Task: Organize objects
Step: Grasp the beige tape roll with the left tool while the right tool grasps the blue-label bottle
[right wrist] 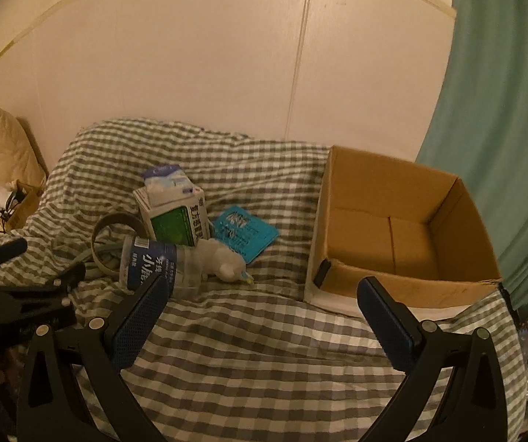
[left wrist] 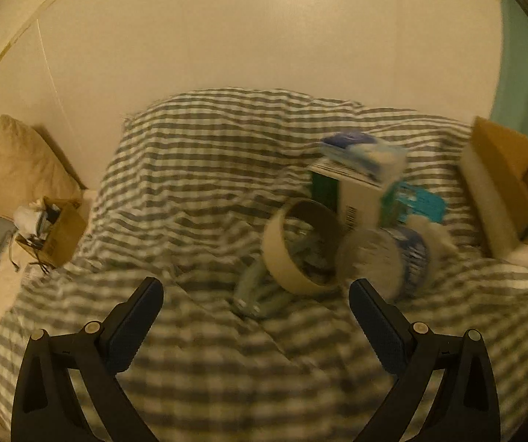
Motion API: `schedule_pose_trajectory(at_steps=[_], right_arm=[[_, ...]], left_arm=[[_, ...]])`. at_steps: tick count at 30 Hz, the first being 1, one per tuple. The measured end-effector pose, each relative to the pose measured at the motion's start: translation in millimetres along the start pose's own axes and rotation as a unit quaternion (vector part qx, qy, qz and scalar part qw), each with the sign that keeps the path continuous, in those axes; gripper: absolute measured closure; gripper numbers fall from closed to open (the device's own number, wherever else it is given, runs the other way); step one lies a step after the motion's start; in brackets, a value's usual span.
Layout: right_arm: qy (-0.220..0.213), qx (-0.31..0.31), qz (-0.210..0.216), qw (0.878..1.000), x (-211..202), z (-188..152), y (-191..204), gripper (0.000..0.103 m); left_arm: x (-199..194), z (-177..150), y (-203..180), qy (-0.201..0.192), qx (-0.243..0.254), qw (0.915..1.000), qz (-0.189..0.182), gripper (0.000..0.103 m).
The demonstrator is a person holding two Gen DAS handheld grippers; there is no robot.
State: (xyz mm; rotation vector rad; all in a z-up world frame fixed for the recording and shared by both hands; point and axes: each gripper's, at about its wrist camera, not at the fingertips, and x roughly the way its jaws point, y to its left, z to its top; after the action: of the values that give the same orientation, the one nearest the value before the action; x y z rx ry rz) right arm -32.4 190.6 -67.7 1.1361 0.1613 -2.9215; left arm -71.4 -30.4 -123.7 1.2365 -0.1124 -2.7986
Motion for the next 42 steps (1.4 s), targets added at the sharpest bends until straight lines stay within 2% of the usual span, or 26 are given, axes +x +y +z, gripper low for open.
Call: schedule_pose_trajectory(at_steps=[5,8,11,12,14,16,18,21,24,27,32,36,39,42], right_arm=[[0.015,-0.008,0.014,1.0,15,0,12,0.0],[0.026,-0.022,0.014,0.999,23,-2,23,0.0],[0.035,-0.035,0.011,0.999,30,-2,31,0.0],[0.038,-0.035,0.012,0.999,32,-1,33,0.0],[0.046,-0.026,0.026,0.998,37,2,35,0.0],[0.052,-0.013,0.05,0.997,42,5,38,0.0],[0.057,-0.009,0.076,0.995,48,7,44,0.0],[0.054,-0.008,0.084,0.995,55,9,52,0.0],[0.071,-0.003,0.101,0.992,68,10,58,0.0],[0.09,0.002,0.113,0.99,85,13,63,0.0],[0.122,0.01,0.109,0.987,107,16,67,0.0],[0.141,0.015,0.109,0.984,127,19,68,0.0],[0.156,0.018,0.125,0.98,142,17,74,0.004],[0.168,0.016,0.141,0.976,150,17,80,0.014]], left_arm=[[30,19,9,0.007,0.001,0.9999,-0.008,0.004],[52,26,7,0.035,-0.001,0.9986,-0.039,0.017],[74,24,0,0.071,0.007,0.9945,-0.077,0.044],[79,22,-4,0.081,0.014,0.9927,-0.089,0.064],[80,19,-5,0.079,0.023,0.9919,-0.097,0.069],[71,19,0,0.06,0.015,0.9916,-0.114,0.079],[57,20,9,0.041,0.003,0.9919,-0.12,0.08],[38,21,22,0.022,0.002,0.9941,-0.106,0.08],[25,26,38,0.009,0.004,0.9948,-0.102,0.081],[18,31,50,-0.002,0.012,0.9972,-0.074,0.081],[19,33,73,-0.001,-0.002,0.9982,-0.059,0.081],[26,33,76,0.007,-0.01,0.9983,-0.057,0.081],[28,33,74,0.008,-0.009,0.9982,-0.059,0.081],[28,34,70,0.009,-0.008,0.9981,-0.061,0.081]])
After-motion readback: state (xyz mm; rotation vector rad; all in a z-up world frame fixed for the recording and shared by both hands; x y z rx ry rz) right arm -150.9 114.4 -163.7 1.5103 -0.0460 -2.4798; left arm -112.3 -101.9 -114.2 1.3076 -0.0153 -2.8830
